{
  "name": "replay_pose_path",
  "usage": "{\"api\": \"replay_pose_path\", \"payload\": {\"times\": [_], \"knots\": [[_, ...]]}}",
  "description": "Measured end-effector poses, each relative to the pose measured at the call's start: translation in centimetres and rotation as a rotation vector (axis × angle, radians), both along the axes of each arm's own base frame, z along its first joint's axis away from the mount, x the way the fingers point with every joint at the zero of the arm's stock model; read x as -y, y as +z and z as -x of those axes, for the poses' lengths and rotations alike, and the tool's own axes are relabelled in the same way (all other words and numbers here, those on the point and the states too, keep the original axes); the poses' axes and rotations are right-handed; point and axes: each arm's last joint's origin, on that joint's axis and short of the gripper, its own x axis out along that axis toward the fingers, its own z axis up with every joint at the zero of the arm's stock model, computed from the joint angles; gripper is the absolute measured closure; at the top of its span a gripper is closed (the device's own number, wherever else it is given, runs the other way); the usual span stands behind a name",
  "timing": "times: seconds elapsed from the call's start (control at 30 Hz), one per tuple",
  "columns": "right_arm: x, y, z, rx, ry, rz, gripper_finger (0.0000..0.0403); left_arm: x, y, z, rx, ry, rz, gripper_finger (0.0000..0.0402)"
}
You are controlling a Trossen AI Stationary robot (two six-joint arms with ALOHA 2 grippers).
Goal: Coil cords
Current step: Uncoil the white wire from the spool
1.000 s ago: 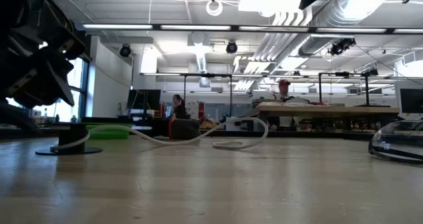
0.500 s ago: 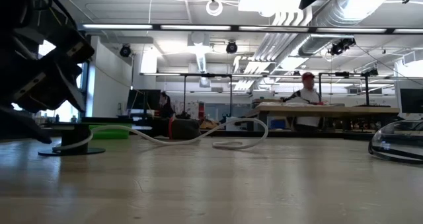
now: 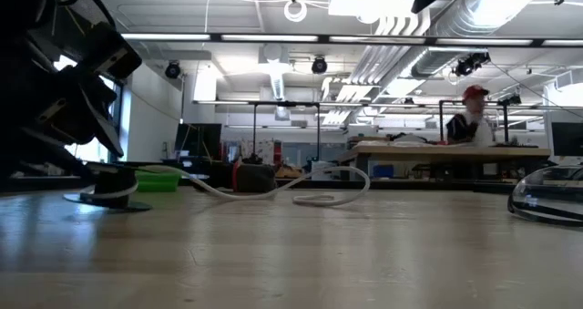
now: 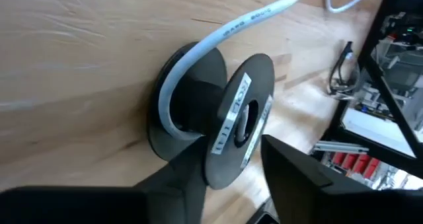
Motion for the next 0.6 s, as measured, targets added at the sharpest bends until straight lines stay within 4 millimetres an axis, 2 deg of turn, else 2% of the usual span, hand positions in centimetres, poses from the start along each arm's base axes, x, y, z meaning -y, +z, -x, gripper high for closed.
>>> {"api": "replay_pose_path", "payload": {"times": [0.2, 0.6], "knots": [[0.02, 0.01, 0.0, 0.001, -0.003, 0.006, 0.0231, -0.03, 0.5, 0.04, 0.029, -0.01, -0.001, 0.0323], [0.0, 0.04, -0.05, 0.013, -0.02, -0.007, 0.0231, -0.33, 0.62, 0.33, 0.014, -0.014, -0.032, 0.033]]}}
